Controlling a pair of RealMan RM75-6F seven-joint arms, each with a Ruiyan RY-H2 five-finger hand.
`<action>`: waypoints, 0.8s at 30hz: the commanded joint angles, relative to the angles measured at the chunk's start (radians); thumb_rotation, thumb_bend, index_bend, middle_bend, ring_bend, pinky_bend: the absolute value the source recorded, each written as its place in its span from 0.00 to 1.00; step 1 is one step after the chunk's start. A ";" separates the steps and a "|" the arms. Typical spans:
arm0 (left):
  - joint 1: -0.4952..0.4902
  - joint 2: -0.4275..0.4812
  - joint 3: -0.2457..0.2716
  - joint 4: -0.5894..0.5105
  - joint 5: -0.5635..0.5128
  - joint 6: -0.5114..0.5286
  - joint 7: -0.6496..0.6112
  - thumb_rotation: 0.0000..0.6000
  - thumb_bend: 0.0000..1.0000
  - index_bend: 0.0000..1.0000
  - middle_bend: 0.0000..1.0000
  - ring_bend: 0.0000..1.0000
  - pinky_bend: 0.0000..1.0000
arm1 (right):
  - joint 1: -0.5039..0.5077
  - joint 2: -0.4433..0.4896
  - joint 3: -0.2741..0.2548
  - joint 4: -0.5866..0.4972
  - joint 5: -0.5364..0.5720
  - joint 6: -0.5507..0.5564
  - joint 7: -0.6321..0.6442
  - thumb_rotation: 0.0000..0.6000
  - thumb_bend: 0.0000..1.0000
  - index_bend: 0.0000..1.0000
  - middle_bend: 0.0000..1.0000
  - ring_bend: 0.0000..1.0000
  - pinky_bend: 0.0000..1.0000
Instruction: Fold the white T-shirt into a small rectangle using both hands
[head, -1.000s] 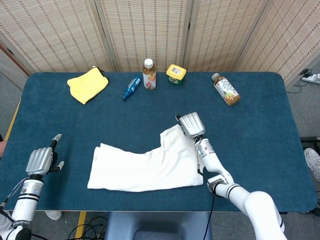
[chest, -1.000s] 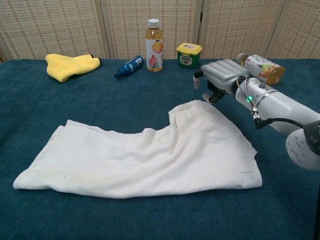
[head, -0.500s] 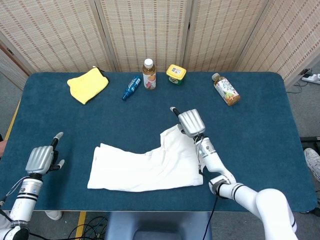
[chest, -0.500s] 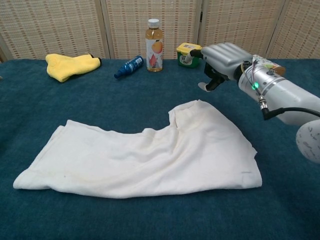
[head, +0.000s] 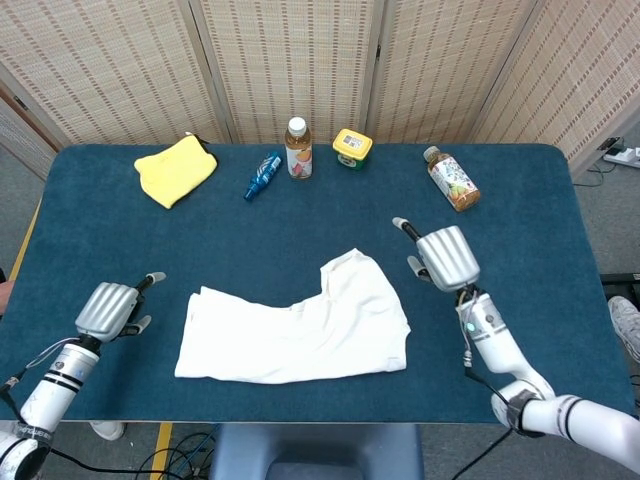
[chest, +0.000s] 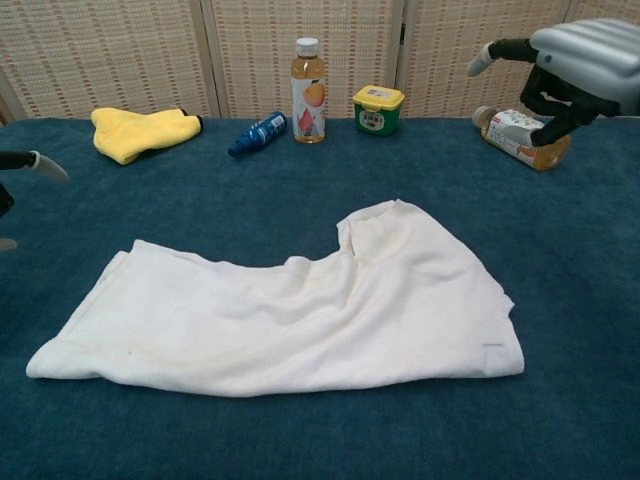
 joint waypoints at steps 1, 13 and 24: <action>-0.044 -0.042 0.038 0.105 0.098 0.004 -0.034 1.00 0.33 0.26 0.84 0.77 0.85 | -0.056 0.052 -0.044 -0.058 -0.031 0.049 -0.010 1.00 0.34 0.18 0.93 0.98 1.00; -0.110 -0.156 0.111 0.363 0.240 0.042 -0.092 1.00 0.30 0.35 0.84 0.77 0.84 | -0.133 0.108 -0.089 -0.120 -0.077 0.106 0.003 1.00 0.34 0.18 0.93 0.98 1.00; -0.134 -0.257 0.155 0.522 0.306 0.116 -0.136 1.00 0.27 0.37 0.84 0.77 0.84 | -0.161 0.118 -0.087 -0.137 -0.084 0.120 0.000 1.00 0.35 0.18 0.93 0.98 1.00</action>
